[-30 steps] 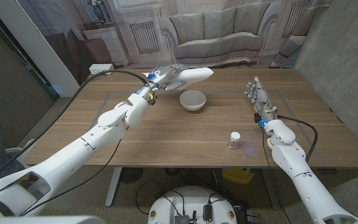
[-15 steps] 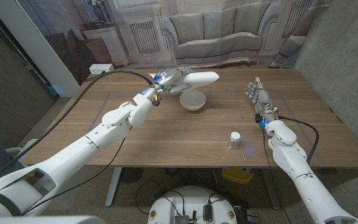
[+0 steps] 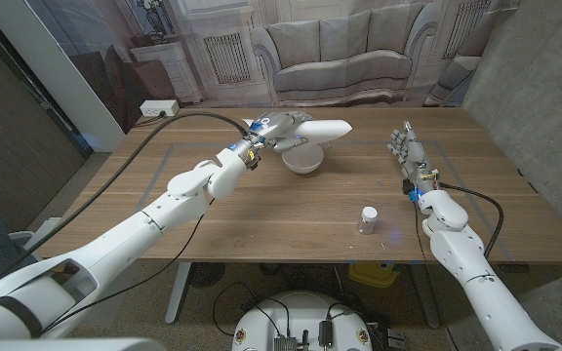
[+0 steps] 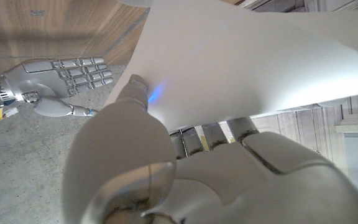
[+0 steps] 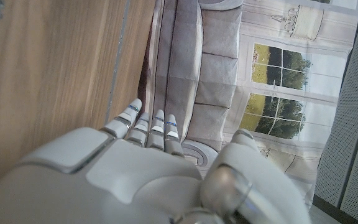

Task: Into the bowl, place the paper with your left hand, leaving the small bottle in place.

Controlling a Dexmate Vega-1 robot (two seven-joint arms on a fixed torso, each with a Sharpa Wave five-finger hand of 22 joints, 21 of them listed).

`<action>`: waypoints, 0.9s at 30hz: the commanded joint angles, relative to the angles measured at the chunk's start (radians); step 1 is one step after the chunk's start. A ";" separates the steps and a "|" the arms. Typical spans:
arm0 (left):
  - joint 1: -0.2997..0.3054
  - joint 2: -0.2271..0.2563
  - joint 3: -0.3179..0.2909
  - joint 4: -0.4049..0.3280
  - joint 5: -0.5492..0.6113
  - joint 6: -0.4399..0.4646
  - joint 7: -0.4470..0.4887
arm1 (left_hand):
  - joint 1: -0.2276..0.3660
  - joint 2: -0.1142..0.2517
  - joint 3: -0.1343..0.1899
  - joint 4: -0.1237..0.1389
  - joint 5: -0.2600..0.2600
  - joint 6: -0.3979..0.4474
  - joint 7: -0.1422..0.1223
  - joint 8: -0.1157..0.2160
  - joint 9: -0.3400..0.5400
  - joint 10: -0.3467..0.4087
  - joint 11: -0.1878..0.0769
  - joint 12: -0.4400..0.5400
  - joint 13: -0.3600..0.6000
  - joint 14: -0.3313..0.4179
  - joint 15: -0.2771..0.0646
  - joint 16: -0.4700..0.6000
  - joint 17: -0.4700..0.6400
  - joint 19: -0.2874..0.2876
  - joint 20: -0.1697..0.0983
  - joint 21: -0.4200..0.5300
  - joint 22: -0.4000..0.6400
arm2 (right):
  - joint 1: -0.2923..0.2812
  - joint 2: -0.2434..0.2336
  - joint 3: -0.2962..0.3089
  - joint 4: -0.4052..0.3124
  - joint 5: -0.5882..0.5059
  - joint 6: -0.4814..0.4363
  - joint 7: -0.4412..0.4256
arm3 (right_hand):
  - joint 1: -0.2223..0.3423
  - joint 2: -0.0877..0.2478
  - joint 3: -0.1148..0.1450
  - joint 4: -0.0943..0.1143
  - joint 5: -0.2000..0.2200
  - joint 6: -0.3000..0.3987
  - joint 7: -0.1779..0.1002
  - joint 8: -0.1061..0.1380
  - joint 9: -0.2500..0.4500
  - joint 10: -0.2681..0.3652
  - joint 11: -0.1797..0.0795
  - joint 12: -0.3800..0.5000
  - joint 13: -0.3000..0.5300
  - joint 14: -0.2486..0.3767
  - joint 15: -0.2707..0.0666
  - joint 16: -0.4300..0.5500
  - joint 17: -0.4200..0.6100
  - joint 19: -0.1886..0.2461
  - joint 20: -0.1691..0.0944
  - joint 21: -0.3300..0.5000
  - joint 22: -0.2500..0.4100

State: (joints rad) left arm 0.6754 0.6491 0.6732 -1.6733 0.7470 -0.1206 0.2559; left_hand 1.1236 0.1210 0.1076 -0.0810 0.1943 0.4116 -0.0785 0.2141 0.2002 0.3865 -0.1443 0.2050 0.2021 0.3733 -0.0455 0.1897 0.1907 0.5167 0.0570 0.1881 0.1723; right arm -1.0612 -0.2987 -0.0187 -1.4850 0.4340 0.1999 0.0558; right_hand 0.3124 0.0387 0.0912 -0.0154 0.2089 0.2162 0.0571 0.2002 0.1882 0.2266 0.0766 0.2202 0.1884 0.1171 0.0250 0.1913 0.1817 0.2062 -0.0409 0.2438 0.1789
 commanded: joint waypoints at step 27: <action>-0.004 -0.032 0.026 0.041 0.002 -0.023 -0.023 | -0.008 -0.006 -0.005 0.006 -0.002 -0.019 -0.008 -0.010 0.002 -0.025 -0.007 -0.010 0.004 -0.029 -0.083 -0.003 0.001 -0.040 0.007 -0.005 0.001 | 0.007 -0.003 0.005 0.012 0.009 -0.001 0.011 | 0.004 0.006 -0.002 -0.009 -0.004 0.007 0.003 -0.003 0.003 0.011 -0.001 -0.001 0.002 0.000 -0.001 -0.004 0.003 0.012 -0.019 -0.008 0.005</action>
State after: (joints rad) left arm 0.6685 0.6205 0.6977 -1.6323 0.7477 -0.1466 0.2432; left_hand 1.1233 0.1202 0.1035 -0.0769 0.1943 0.3952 -0.0839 0.2103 0.2003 0.3699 -0.1501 0.1950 0.2021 0.3541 -0.0433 0.1896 0.1907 0.4792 0.0661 0.1882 0.1723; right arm -1.0565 -0.3014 -0.0151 -1.4769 0.4408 0.1986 0.0644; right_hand 0.3126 0.0386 0.0884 -0.0181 0.2089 0.2162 0.0571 0.2002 0.1882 0.2265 0.0766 0.2202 0.1884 0.1171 0.0250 0.1913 0.1817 0.2117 -0.0352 0.2392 0.1789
